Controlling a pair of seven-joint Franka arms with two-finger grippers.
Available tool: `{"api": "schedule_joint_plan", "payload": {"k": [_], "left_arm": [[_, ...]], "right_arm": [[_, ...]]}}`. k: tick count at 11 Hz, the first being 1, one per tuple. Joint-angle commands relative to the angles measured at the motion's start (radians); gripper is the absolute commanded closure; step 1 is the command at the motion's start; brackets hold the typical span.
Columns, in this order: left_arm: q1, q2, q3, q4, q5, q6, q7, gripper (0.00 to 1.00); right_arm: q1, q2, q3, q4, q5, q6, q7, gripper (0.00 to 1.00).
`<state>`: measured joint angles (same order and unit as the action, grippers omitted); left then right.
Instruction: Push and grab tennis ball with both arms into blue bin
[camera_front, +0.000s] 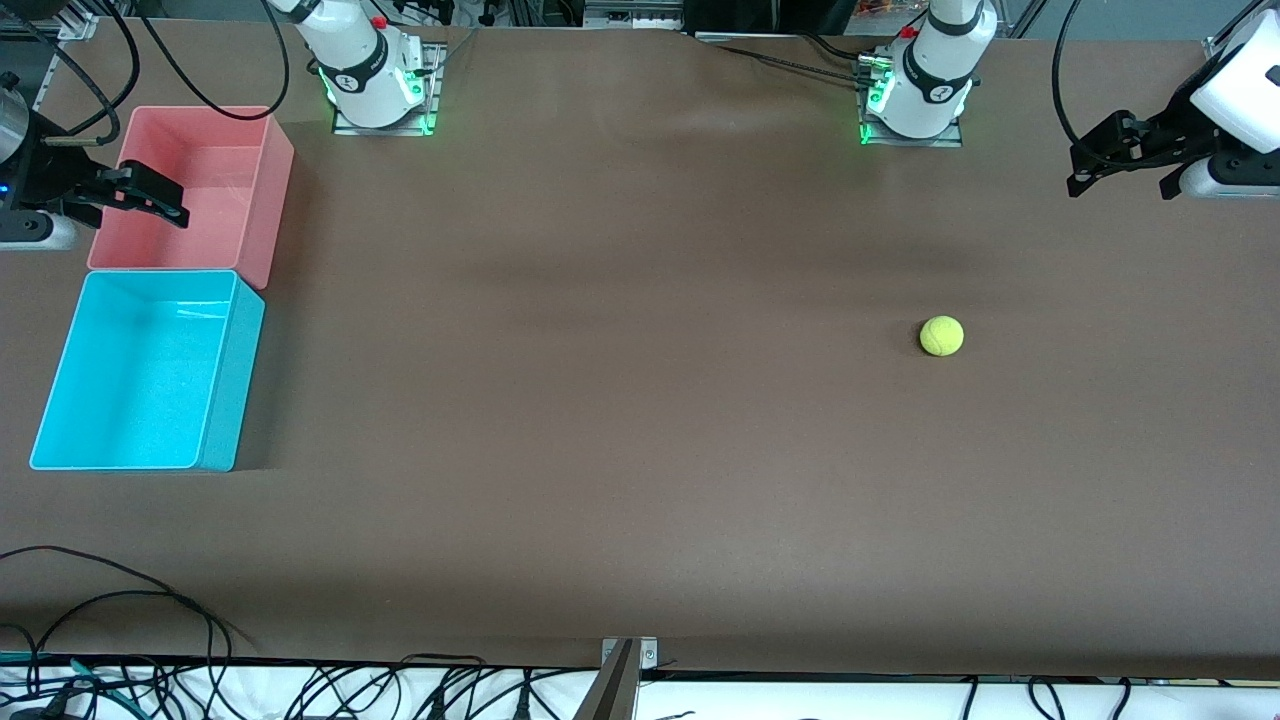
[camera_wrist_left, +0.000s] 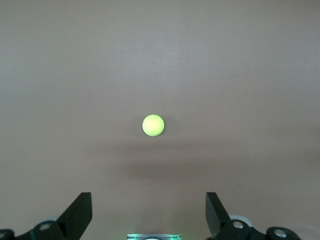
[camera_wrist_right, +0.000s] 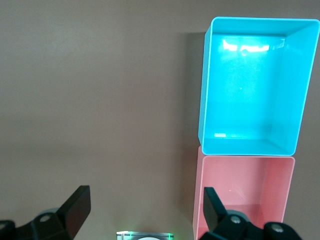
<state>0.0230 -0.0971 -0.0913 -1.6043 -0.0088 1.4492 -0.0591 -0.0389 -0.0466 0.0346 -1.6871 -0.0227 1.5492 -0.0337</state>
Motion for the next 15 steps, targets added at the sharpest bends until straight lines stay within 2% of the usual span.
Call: {"api": "schedule_joint_plan", "payload": {"k": [1, 15], "left_arm": [[0.003, 0.016, -0.007, 0.037, -0.007, -0.021, -0.008, 0.0], [-0.002, 0.019, -0.008, 0.032, -0.007, -0.035, 0.004, 0.0]], "right_arm": [[-0.01, -0.007, 0.007, 0.004, 0.017, 0.003, -0.008, 0.0], [-0.012, 0.005, 0.005, 0.004, 0.02, 0.008, -0.02, 0.0]]}}
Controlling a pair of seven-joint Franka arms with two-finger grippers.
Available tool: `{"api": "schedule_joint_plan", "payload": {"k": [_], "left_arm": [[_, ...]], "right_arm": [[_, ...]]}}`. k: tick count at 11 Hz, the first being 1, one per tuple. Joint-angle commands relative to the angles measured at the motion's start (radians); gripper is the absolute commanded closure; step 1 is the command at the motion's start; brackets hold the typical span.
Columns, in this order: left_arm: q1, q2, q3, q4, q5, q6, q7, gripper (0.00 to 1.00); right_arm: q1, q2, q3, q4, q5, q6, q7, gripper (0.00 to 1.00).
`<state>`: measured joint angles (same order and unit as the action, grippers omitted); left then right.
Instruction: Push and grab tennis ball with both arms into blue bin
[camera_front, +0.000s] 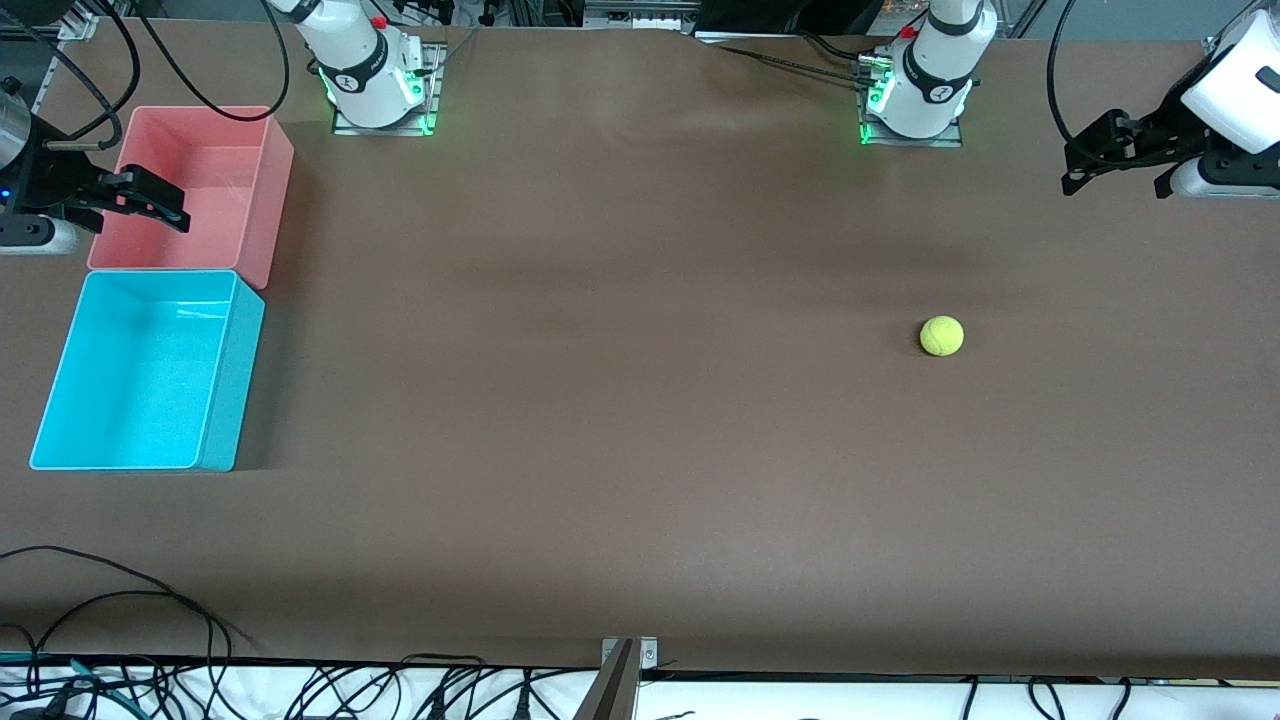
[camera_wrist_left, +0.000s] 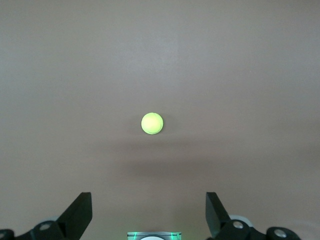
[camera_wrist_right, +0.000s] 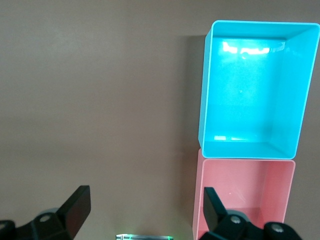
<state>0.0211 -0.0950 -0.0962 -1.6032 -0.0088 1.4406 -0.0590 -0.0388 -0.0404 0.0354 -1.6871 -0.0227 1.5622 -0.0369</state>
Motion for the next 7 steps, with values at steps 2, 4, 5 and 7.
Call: {"api": "schedule_joint_plan", "payload": {"k": [2, 4, 5, 7], "left_arm": [[-0.001, 0.02, -0.004, 0.029, -0.005, -0.035, 0.007, 0.0], [0.01, 0.037, 0.0, 0.031, -0.019, -0.049, 0.022, 0.0], [0.007, 0.044, 0.0, 0.028, -0.017, -0.049, 0.028, 0.0], [0.014, 0.057, 0.0, 0.029, -0.022, -0.048, 0.031, 0.0]], "right_arm": [[-0.01, -0.003, 0.009, 0.004, 0.018, -0.008, -0.014, 0.0], [-0.009, -0.003, 0.009, 0.006, 0.018, -0.008, -0.015, 0.0], [-0.009, -0.003, 0.009, 0.006, 0.018, -0.008, -0.015, 0.0], [-0.009, -0.003, 0.009, 0.006, 0.018, -0.008, -0.014, 0.0]]}}
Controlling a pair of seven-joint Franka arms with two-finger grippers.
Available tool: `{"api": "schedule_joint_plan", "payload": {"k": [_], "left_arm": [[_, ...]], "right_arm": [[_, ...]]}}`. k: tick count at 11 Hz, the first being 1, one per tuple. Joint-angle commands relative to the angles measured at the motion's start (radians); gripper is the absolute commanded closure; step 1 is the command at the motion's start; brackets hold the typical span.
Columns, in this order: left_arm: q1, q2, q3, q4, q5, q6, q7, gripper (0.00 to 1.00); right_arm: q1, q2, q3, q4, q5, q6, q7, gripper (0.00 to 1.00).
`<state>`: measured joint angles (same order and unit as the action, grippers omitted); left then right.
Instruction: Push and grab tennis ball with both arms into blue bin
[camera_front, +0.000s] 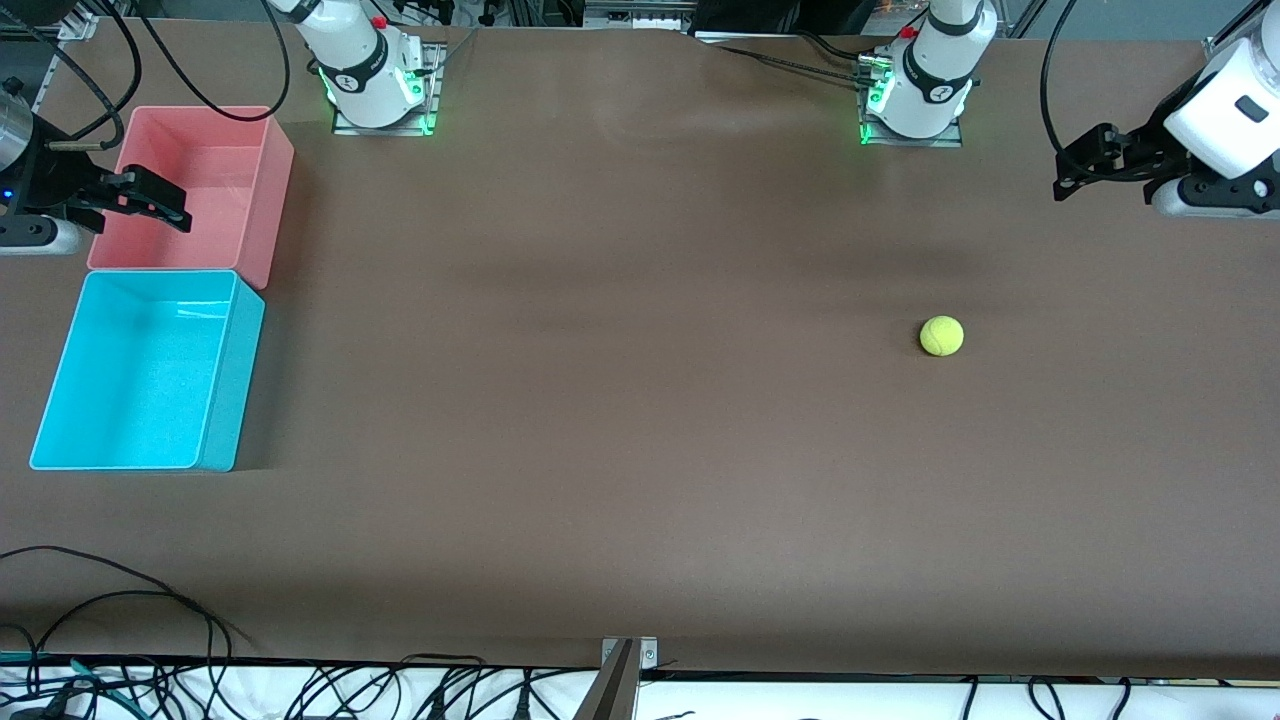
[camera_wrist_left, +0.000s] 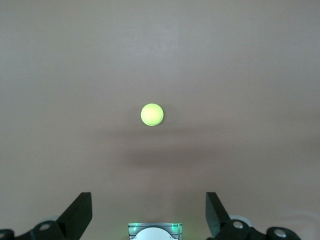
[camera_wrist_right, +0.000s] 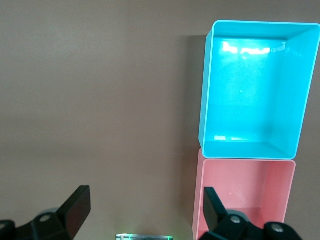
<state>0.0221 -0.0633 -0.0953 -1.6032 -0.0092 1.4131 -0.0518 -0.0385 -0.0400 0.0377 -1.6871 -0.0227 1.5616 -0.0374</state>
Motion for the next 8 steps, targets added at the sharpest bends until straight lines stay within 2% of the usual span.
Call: {"api": "schedule_joint_plan", "payload": {"k": [1, 8], "left_arm": [[0.01, 0.026, -0.001, 0.032, -0.02, -0.02, 0.024, 0.0], [0.01, 0.066, -0.003, 0.022, 0.003, -0.004, 0.016, 0.0]], "right_arm": [[-0.009, -0.003, 0.007, 0.006, 0.018, -0.008, -0.015, 0.0], [-0.009, -0.003, 0.007, 0.004, 0.018, -0.008, -0.009, 0.0]]}}
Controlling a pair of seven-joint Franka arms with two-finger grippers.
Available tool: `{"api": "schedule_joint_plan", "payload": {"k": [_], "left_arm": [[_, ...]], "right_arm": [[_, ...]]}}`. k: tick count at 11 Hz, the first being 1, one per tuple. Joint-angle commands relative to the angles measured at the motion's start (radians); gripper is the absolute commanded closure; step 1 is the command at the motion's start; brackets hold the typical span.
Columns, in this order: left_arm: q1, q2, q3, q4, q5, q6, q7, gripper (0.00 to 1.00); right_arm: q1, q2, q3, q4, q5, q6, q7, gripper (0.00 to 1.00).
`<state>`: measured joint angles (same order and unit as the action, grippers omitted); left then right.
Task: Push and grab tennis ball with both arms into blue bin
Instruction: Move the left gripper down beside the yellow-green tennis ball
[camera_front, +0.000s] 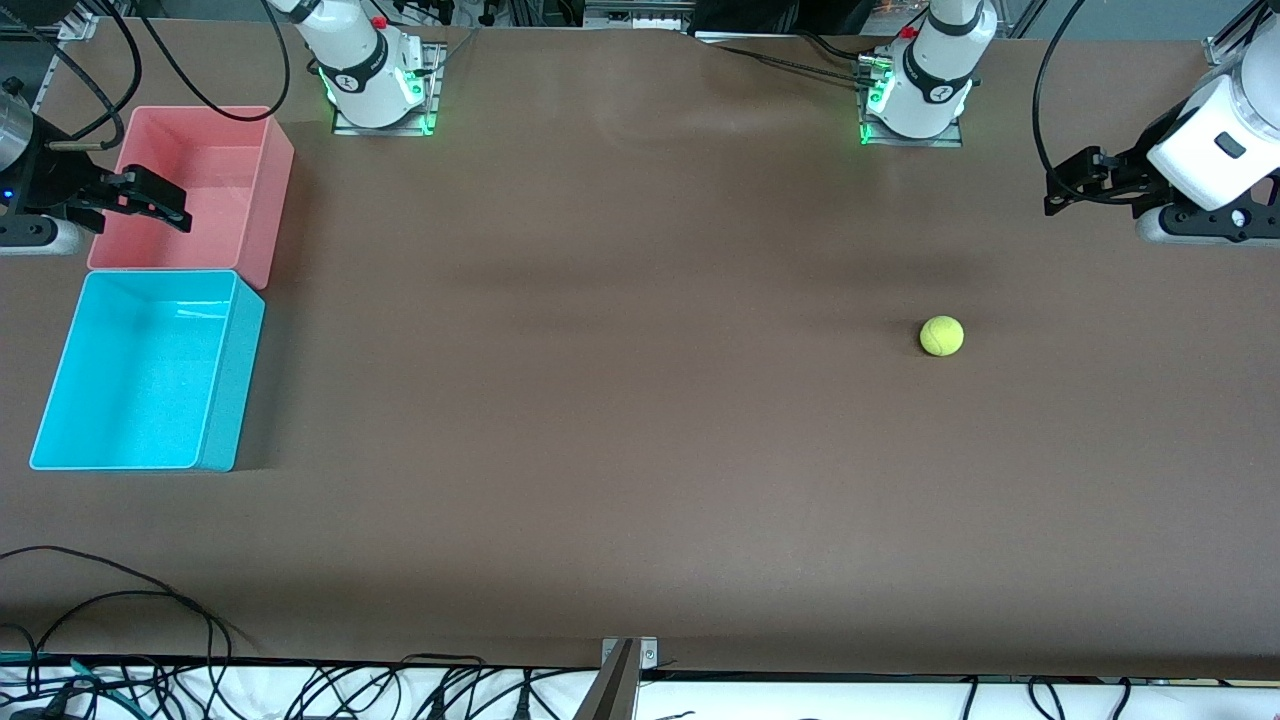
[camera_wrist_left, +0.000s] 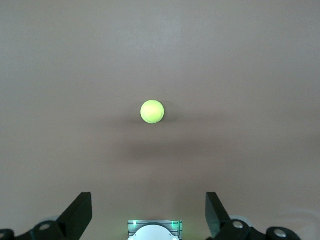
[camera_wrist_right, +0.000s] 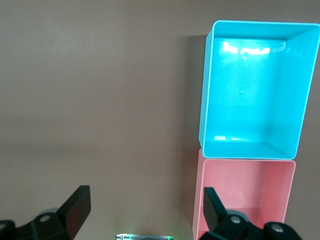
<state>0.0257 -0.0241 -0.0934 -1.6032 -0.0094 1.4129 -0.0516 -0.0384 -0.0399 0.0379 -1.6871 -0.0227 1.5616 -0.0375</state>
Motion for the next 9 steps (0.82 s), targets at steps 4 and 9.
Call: {"api": "schedule_joint_plan", "payload": {"k": [4, 9], "left_arm": [[0.011, 0.023, -0.019, -0.036, 0.029, 0.087, 0.021, 0.0], [0.034, 0.032, 0.0, -0.112, 0.073, 0.133, 0.11, 0.0]], "right_arm": [[-0.009, -0.003, 0.007, 0.004, 0.018, -0.009, -0.007, 0.0], [-0.009, -0.003, 0.007, 0.004, 0.018, -0.009, -0.007, 0.0]]}}
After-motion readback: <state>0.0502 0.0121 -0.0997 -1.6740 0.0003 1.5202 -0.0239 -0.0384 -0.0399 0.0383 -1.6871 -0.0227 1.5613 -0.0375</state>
